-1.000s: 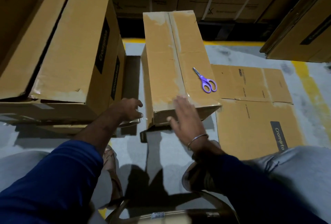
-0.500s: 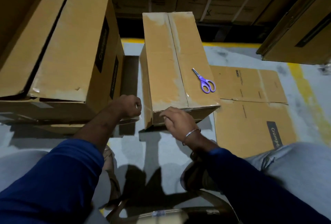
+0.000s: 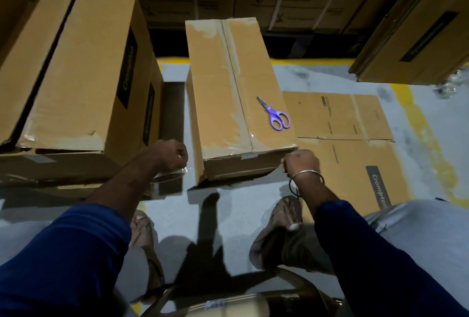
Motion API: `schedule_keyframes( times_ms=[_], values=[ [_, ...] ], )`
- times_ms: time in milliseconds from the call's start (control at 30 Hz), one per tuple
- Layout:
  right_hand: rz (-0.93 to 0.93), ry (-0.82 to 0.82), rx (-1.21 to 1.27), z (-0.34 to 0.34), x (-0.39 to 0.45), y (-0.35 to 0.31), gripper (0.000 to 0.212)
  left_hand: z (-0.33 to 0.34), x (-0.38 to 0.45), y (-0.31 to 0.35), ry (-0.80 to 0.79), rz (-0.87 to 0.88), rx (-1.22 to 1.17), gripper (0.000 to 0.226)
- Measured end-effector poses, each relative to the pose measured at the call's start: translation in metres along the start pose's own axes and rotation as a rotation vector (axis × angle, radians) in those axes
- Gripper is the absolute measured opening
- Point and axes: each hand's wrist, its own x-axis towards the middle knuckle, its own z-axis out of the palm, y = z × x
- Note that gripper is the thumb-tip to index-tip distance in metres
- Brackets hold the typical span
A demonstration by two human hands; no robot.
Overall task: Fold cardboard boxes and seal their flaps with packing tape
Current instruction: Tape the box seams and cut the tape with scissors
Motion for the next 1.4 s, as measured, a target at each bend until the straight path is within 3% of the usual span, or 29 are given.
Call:
schedule_keyframes(
  times_ms=[100,200,300,467,567,633,700,767,833,933,1267,1400],
  values=[
    [0.0,0.307,0.079,-0.022,0.002,0.009,0.022,-0.001,-0.002,0.002,0.016,0.031,0.024,0.012],
    [-0.005,0.117,0.147,-0.015,0.006,0.009,0.043,-0.001,-0.005,0.004,0.039,0.023,0.032,0.017],
    [-0.014,-0.094,0.214,0.004,0.001,0.004,0.046,0.0,-0.006,0.006,0.047,0.002,0.015,0.013],
    [0.128,-0.189,0.433,0.016,0.001,0.0,0.046,0.0,-0.009,0.006,0.025,-0.01,-0.001,0.006],
    [0.153,-0.155,0.238,0.007,0.007,-0.003,0.032,-0.002,-0.009,0.006,0.025,0.003,-0.013,0.006],
    [0.117,0.031,0.045,-0.007,0.009,-0.004,0.04,-0.004,-0.009,0.006,0.029,0.013,-0.026,0.006],
    [-0.029,0.249,-0.013,-0.02,0.009,-0.012,0.039,-0.005,-0.009,0.004,0.021,0.018,-0.038,0.003],
    [-0.253,0.368,-0.068,-0.022,0.013,-0.026,0.029,-0.006,-0.009,0.003,0.007,0.023,-0.061,0.007],
    [-0.442,0.362,-0.184,-0.013,0.018,-0.041,0.02,-0.006,-0.009,0.003,0.007,0.027,-0.067,0.005],
    [-0.574,0.301,-0.452,0.003,0.026,-0.06,0.025,-0.006,-0.007,0.002,0.007,0.031,-0.071,0.002],
    [-0.447,0.267,-0.764,0.008,0.043,-0.08,0.028,-0.007,-0.002,-0.002,0.001,0.032,-0.003,0.001],
    [-0.519,0.298,-0.844,0.006,0.035,-0.081,0.031,-0.008,-0.002,-0.002,0.015,0.017,0.009,0.003]
  ],
)
